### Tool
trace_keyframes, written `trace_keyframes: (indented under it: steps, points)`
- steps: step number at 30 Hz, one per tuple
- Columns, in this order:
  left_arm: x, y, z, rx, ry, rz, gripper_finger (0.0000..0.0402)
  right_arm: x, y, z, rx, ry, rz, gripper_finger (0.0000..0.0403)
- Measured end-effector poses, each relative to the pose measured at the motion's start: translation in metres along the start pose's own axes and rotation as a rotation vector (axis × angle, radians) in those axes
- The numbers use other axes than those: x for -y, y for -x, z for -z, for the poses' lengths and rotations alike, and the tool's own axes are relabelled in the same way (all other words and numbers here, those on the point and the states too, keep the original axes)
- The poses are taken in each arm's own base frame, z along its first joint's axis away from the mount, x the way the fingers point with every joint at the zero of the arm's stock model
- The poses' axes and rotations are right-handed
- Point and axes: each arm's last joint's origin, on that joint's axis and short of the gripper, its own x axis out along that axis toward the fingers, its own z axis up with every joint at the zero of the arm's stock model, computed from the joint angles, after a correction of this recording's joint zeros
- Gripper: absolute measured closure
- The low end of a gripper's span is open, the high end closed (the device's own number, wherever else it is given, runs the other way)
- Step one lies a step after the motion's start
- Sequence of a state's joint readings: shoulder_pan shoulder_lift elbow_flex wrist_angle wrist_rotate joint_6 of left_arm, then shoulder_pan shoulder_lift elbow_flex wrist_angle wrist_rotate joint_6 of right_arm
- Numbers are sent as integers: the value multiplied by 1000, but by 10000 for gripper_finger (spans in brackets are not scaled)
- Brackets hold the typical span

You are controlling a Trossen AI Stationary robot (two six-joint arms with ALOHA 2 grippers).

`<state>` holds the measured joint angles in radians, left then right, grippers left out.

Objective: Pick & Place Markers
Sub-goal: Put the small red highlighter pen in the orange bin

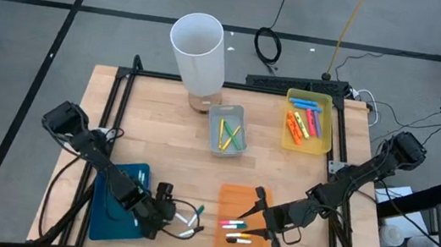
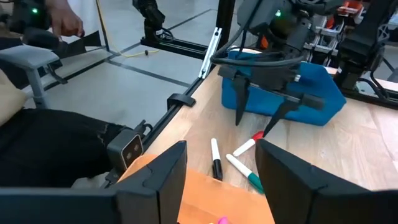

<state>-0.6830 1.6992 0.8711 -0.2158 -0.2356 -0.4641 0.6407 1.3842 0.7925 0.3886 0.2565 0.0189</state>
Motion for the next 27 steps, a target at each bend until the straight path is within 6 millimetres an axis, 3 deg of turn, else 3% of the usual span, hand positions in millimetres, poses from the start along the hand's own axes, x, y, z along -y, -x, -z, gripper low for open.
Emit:
trace_keyframes:
  steps: [13,27]
  points:
    - [-10,-1,3,-36,5,-90,149,0,0,0,3,-14,-1,229]
    - [-8,2,-3,-58,-63,-26,157,0,0,0,2,-13,-1,230]
